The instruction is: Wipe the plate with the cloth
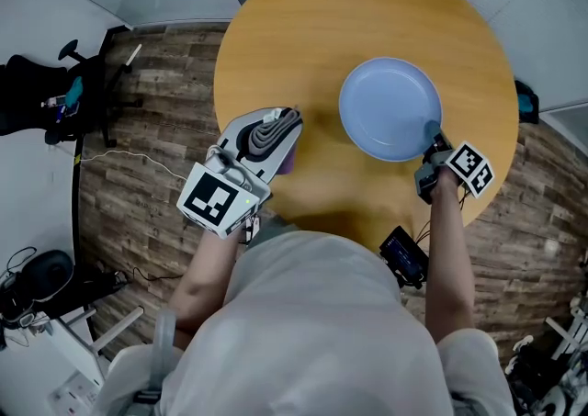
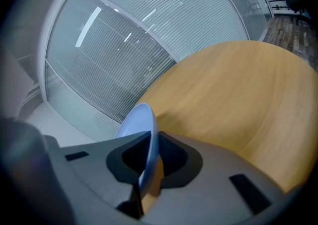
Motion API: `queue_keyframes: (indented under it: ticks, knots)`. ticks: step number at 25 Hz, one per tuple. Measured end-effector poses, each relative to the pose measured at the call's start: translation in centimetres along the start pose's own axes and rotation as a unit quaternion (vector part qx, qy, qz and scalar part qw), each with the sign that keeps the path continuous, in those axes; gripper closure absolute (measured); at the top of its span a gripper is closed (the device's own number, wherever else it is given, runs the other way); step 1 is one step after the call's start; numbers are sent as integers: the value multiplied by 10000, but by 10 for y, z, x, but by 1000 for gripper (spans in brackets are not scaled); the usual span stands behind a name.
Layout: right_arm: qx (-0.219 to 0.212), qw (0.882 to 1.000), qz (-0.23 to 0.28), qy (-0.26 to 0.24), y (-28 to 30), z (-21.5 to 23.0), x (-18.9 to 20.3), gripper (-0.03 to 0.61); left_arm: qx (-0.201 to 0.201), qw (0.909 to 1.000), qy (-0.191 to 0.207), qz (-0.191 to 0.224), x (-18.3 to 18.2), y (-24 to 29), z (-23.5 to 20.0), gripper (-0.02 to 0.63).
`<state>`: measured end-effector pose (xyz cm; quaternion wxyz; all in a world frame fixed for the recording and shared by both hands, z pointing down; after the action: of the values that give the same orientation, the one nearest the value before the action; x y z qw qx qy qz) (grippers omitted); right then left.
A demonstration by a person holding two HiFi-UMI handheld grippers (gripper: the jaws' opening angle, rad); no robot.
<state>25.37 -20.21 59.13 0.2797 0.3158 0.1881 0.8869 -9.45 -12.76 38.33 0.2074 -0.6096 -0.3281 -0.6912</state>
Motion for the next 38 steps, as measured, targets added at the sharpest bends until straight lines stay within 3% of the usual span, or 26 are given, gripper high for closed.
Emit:
queue_keyframes:
  ticks: [17, 28, 38]
  knots:
    - [696, 9946, 455, 617, 24, 34, 2, 531, -231, 9995, -72, -190, 10, -17, -20, 532]
    - [892, 9867, 838, 1074, 31, 53, -8, 531, -325, 9989, -115, -324, 17, -18, -22, 532]
    - [1032, 9830, 849, 1257, 32, 59, -2, 531, -291, 9991, -124, -284, 15, -16, -22, 532]
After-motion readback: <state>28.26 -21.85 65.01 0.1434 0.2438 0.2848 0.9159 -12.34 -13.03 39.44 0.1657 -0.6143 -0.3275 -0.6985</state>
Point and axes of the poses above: the fingertips, and each gripper's own axes: y forward along the fingers, z to its right, x out of its underside, the point moved 4 cm from there along -y, backward along the fingers, and after that the axes turned 2 degrees about y, right-handed, at the moved point
